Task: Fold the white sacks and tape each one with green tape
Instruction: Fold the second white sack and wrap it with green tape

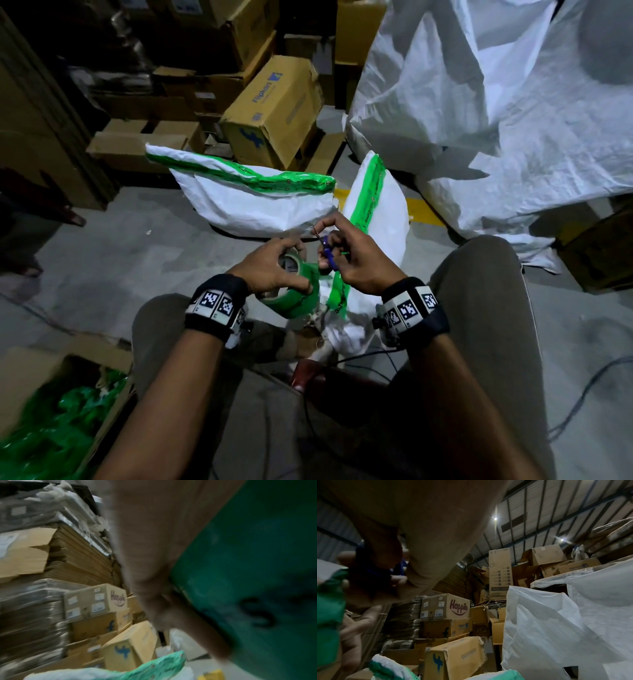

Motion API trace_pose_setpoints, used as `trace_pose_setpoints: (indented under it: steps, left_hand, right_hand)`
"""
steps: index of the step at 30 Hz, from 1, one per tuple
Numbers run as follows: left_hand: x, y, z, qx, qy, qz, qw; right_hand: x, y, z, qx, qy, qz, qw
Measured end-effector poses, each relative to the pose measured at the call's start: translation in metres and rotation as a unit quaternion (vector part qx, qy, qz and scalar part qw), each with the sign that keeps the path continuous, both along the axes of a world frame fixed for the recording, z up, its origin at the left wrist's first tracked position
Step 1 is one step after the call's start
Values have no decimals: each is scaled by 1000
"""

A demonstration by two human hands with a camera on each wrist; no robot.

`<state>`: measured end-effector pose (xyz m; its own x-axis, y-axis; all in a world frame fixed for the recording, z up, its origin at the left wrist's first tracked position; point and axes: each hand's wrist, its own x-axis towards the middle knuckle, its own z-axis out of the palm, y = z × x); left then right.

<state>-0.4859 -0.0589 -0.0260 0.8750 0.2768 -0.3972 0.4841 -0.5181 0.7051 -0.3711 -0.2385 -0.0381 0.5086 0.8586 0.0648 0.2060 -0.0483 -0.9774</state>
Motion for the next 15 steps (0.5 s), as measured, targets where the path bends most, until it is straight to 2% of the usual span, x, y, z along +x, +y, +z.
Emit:
trace_pose_setpoints:
  steps: [5,9,15]
  left_hand:
    - [5,16,-12,135,9,32,990]
    - [6,23,-18,102,-1,69,992]
    - [14,25,-22,87,-41,82,992]
  right_hand:
    - [6,1,5,-5,-22,-18,1000]
    - [17,2,11,10,3,-29,1000]
    - [24,1,8,-11,-44,-48,998]
